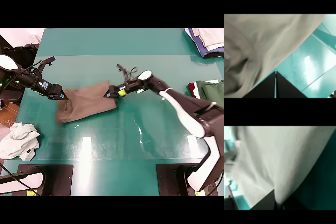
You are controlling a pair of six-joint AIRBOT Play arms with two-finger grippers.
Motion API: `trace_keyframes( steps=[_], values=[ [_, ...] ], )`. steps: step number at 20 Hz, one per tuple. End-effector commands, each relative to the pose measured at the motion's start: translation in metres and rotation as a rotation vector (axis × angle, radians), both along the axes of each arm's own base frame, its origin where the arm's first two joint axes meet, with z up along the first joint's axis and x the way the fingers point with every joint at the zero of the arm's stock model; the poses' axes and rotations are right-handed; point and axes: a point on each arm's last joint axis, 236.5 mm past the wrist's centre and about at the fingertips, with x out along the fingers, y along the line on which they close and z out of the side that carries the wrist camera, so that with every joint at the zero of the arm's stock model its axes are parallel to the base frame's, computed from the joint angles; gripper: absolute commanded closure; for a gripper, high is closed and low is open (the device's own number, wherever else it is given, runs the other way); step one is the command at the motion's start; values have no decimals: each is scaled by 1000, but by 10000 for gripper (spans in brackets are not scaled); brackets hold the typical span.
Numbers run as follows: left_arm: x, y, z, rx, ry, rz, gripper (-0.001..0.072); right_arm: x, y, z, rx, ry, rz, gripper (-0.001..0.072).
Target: Fold the shirts.
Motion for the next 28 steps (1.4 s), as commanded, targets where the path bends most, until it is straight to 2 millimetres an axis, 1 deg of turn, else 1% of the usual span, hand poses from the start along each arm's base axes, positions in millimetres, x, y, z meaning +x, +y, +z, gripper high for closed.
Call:
trace_keyframes(
  steps=[1, 3, 5, 8, 10, 13, 15, 17, 19, 21, 24, 26, 28],
  values=[
    [-2, 0, 1, -2, 8, 0, 685, 12, -54, 31, -50, -86, -43, 700],
    [-1, -1, 1, -6, 20, 24, 685, 23, -117, 49, -110, -135, -137, 700],
    [4, -7, 6, -42, 6, 41, 685, 33, -186, 67, -149, -167, -270, 700],
    [18, -25, 14, -91, -49, 58, 685, 55, -301, 101, -175, -240, -555, 700],
    [20, -46, 16, -96, -83, 34, 685, 66, -378, 122, -205, -300, -745, 700],
    [18, -83, 18, -101, -133, -27, 685, 70, -471, 151, -246, -373, -944, 701],
    [14, -104, 20, -105, -156, -65, 685, 73, -515, 168, -267, -415, -1027, 700],
    [9, -120, 20, -109, -169, -96, 685, 74, -542, 183, -277, -443, -1060, 701],
    [3, -132, 21, -112, -175, -124, 685, 77, -557, 199, -283, -474, -1061, 700],
    [0, -138, 21, -113, -181, -138, 685, 77, -564, 222, -291, -521, -1050, 701],
    [0, -138, 21, -113, -182, -139, 685, 70, -572, 263, -320, -614, -1025, 701],
    [0, -138, 21, -113, -182, -139, 685, 59, -572, 286, -334, -649, -991, 701],
    [0, -139, 21, -113, -181, -139, 685, 46, -571, 303, -350, -665, -952, 700]
  ],
)
